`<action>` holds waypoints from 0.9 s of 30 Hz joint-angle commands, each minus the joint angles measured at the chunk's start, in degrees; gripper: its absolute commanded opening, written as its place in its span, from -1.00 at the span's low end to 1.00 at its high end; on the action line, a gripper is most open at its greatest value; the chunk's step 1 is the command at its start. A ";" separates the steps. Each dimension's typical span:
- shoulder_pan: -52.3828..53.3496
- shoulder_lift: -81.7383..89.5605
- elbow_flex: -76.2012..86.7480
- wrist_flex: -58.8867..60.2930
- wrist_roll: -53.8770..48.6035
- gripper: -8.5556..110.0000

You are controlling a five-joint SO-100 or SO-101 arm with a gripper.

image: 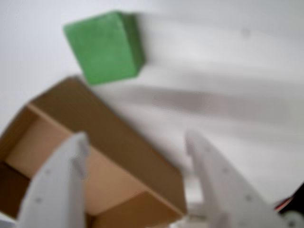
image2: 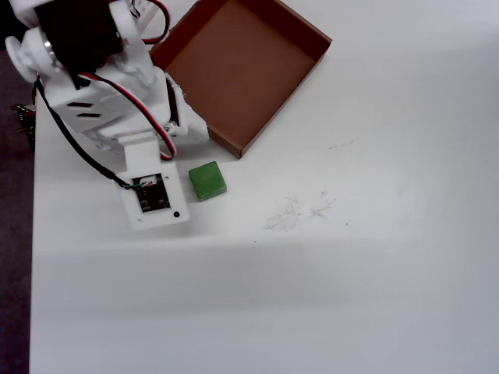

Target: Grasp a green cube and put it in a box.

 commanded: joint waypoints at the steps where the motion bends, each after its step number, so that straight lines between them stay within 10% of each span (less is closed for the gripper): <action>1: 0.53 -1.58 -5.27 -1.23 -1.05 -0.37; 27: -3.52 -18.90 -18.37 0.35 -0.35 -0.34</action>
